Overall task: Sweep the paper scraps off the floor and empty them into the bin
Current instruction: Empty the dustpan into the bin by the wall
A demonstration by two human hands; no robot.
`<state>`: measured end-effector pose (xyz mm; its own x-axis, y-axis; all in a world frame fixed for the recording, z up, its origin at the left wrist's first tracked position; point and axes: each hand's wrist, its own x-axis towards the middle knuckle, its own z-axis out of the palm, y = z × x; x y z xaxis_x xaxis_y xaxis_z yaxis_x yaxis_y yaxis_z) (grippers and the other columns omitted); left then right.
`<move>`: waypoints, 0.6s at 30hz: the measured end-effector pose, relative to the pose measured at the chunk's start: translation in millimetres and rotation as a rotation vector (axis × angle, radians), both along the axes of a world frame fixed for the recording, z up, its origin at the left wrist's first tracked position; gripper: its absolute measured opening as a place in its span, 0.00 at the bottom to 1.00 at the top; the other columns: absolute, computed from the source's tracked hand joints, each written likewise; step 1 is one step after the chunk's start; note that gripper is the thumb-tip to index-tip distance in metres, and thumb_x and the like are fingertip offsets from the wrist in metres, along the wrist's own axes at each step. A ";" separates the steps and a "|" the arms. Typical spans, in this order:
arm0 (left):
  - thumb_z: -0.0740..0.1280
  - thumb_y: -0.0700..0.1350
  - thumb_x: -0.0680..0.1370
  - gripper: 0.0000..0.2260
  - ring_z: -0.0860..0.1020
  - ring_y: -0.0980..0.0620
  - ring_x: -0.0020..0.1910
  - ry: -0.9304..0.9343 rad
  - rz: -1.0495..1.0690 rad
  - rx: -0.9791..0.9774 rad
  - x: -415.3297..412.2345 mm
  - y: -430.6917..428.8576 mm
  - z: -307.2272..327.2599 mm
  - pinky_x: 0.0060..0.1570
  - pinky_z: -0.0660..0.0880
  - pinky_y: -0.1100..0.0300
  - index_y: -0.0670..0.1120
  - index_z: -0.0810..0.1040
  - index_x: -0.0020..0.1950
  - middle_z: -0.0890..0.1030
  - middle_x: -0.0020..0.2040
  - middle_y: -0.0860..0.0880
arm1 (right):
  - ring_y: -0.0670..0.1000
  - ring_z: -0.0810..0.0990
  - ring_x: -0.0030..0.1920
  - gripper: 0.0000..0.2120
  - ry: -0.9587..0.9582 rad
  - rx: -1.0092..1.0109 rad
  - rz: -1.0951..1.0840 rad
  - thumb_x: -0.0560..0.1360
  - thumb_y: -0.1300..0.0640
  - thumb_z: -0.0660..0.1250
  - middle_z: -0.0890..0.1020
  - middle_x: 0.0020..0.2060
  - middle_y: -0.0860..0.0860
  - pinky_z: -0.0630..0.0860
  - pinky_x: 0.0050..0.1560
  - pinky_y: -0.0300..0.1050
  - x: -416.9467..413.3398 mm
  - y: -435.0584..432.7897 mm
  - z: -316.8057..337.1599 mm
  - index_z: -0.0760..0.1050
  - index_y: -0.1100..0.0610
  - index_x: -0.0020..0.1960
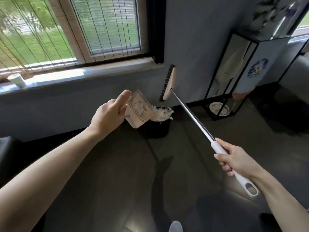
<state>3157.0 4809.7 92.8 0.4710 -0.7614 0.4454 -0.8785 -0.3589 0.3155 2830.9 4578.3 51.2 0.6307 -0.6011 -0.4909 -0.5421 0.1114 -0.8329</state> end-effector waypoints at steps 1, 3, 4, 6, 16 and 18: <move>0.58 0.45 0.82 0.15 0.80 0.37 0.44 -0.035 -0.023 0.052 3.7 -12.5 1.2 0.37 0.80 0.43 0.55 0.59 0.68 0.79 0.53 0.39 | 0.46 0.67 0.22 0.32 -0.006 0.020 -0.019 0.77 0.67 0.64 0.71 0.25 0.50 0.67 0.21 0.38 2.4 -9.0 1.8 0.61 0.45 0.75; 0.58 0.44 0.82 0.17 0.79 0.35 0.39 -0.092 -0.046 0.123 8.8 -36.7 -1.3 0.35 0.79 0.44 0.56 0.56 0.67 0.78 0.52 0.38 | 0.46 0.66 0.22 0.32 -0.016 0.062 -0.052 0.77 0.68 0.64 0.71 0.24 0.50 0.66 0.20 0.37 9.3 -24.2 3.5 0.60 0.46 0.75; 0.60 0.42 0.81 0.20 0.78 0.35 0.35 -0.107 -0.048 0.150 9.8 -48.4 -2.4 0.33 0.78 0.45 0.57 0.55 0.68 0.78 0.49 0.37 | 0.46 0.66 0.22 0.32 -0.018 0.080 -0.066 0.77 0.68 0.63 0.71 0.24 0.50 0.65 0.20 0.37 13.3 -30.2 3.5 0.60 0.46 0.75; 0.65 0.38 0.78 0.26 0.76 0.35 0.29 -0.139 -0.101 0.219 10.3 -68.1 -8.3 0.27 0.75 0.49 0.55 0.62 0.71 0.78 0.46 0.36 | 0.46 0.66 0.21 0.32 -0.018 0.103 -0.095 0.78 0.68 0.63 0.70 0.24 0.50 0.64 0.19 0.37 20.2 -36.4 2.4 0.60 0.46 0.75; 0.55 0.52 0.82 0.20 0.79 0.44 0.32 -0.362 -0.446 0.546 38.2 -131.0 -64.1 0.24 0.66 0.58 0.63 0.60 0.74 0.74 0.44 0.46 | 0.46 0.65 0.22 0.31 0.020 0.162 -0.194 0.78 0.68 0.61 0.68 0.29 0.54 0.64 0.19 0.36 40.1 -42.0 -1.5 0.60 0.47 0.76; 0.41 0.65 0.80 0.23 0.78 0.45 0.30 -0.306 -0.554 0.544 42.0 -138.3 -63.5 0.26 0.67 0.58 0.67 0.57 0.75 0.74 0.42 0.47 | 0.46 0.65 0.22 0.31 0.024 0.175 -0.207 0.78 0.68 0.61 0.68 0.29 0.54 0.64 0.19 0.36 43.5 -39.8 -4.6 0.60 0.48 0.76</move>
<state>3199.0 4671.3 29.3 -0.1175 -0.9931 -0.0038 -0.9913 0.1175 -0.0586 2874.4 4538.6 46.6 0.4898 -0.6209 -0.6121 -0.5122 0.3632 -0.7783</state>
